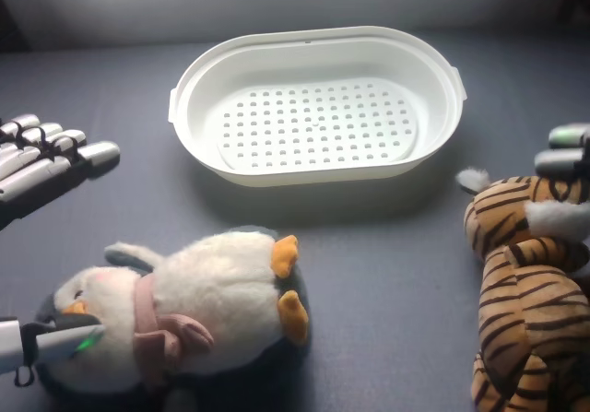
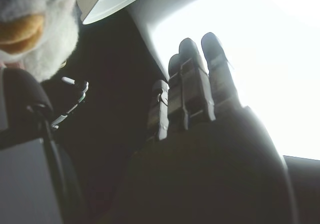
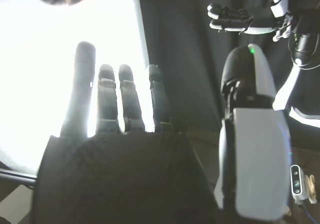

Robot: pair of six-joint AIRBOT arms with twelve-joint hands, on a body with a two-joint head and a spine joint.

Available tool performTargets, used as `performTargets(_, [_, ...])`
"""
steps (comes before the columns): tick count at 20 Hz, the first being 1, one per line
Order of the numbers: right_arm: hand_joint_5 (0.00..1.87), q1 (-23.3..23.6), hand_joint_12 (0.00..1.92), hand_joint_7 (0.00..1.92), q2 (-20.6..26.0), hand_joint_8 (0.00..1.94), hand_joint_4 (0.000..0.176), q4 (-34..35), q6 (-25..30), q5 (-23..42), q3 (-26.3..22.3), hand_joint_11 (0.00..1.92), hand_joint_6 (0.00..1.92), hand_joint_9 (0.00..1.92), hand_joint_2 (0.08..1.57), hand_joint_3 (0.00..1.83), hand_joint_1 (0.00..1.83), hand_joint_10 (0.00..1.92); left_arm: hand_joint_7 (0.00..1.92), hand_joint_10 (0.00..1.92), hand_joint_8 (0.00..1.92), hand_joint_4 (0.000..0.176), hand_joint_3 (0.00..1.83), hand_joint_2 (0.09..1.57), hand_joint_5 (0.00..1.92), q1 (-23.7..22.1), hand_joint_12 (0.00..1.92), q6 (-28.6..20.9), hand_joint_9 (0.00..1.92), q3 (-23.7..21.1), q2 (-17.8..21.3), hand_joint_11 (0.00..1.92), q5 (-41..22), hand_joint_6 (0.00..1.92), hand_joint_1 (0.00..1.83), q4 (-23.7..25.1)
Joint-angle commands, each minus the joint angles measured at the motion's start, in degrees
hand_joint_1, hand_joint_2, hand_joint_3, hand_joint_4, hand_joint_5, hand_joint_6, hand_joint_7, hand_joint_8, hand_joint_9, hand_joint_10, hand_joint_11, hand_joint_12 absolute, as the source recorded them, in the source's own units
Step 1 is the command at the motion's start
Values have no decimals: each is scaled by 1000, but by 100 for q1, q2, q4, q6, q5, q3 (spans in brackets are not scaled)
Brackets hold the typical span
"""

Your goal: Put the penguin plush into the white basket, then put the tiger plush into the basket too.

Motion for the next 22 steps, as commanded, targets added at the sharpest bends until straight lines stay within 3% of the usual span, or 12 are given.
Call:
performTargets(1, [529, 42, 430, 363, -3, 2, 50, 151, 55, 701, 16, 273, 4, 382, 1164, 2, 797, 6, 166, 5, 4, 113, 19, 922, 266, -18, 0, -43, 81, 34, -18, 0, -701, 6, 724, -6])
performTargets(3, [525, 42, 367, 362, -7, 0, 52, 150, 59, 692, 18, 290, 0, 373, 1163, 0, 808, 0, 171, 5, 4, 108, 16, 929, 264, -19, 0, -53, 83, 35, -15, 0, -678, 3, 714, 3])
performTargets(5, [525, 42, 350, 372, -8, 3, 53, 150, 59, 680, 22, 296, 0, 379, 1165, 1, 802, 2, 146, 0, 0, 140, 1, 902, 246, -19, 0, -123, 56, 21, -3, 0, -500, 0, 725, 193])
performTargets(8, [515, 42, 337, 336, -9, 0, 34, 149, 59, 678, 22, 261, 0, 341, 1174, 3, 867, 0, 161, 10, 6, 173, 0, 797, 223, -31, 27, -137, 104, -36, 68, 58, -44, 0, 562, 540])
performTargets(9, [515, 43, 347, 344, -10, 3, 46, 149, 59, 678, 23, 283, 1, 356, 1171, 1, 851, 6, 173, 8, 9, 175, 0, 772, 208, -53, 40, -137, 104, -9, 69, 84, 197, 0, 570, 629])
performTargets(10, [512, 44, 351, 346, -13, 3, 55, 149, 59, 678, 26, 292, 0, 363, 1165, 0, 857, 8, 186, 5, 4, 176, 0, 740, 218, -77, 50, -133, 117, 8, 63, 90, 417, 1, 622, 699])
performTargets(12, [502, 49, 348, 339, -17, 0, 52, 149, 59, 678, 31, 285, 0, 358, 1171, 1, 866, 4, 170, 4, 0, 176, 0, 729, 222, -146, 68, 4, 123, 21, 37, 116, 750, 1, 628, 756])
performTargets(17, [513, 50, 358, 344, -18, 1, 30, 149, 59, 667, 33, 267, 2, 347, 1178, 2, 891, 3, 124, 0, 2, 176, 0, 721, 205, -785, 87, 957, 89, 197, -250, 118, 1872, 4, 765, 662])
performTargets(19, [503, 50, 372, 348, -18, 2, 50, 149, 59, 666, 34, 284, 0, 367, 1192, 7, 815, 8, 195, 1, 2, 169, 1, 749, 282, -984, 473, 1510, 164, 194, -370, 49, 2223, 4, 835, 493])
performTargets(20, [506, 49, 375, 348, -18, 1, 47, 149, 59, 666, 34, 280, 1, 365, 1193, 5, 828, 6, 217, 0, 0, 168, 0, 776, 304, -1012, 628, 1577, 195, 219, -412, 9, 2278, 1, 827, 438])
performTargets(21, [509, 48, 381, 354, -18, 2, 42, 149, 59, 666, 37, 283, 1, 374, 1194, 4, 831, 7, 266, 9, 1, 124, 2, 872, 352, -1017, 851, 1632, 308, 262, -448, 83, 2300, 0, 895, 322])
performTargets(22, [509, 47, 381, 354, -18, 2, 42, 149, 59, 664, 37, 283, 1, 374, 1194, 4, 831, 7, 266, 9, 1, 124, 2, 872, 352, -1017, 851, 1687, 308, 263, -448, 83, 2298, 0, 895, 256])
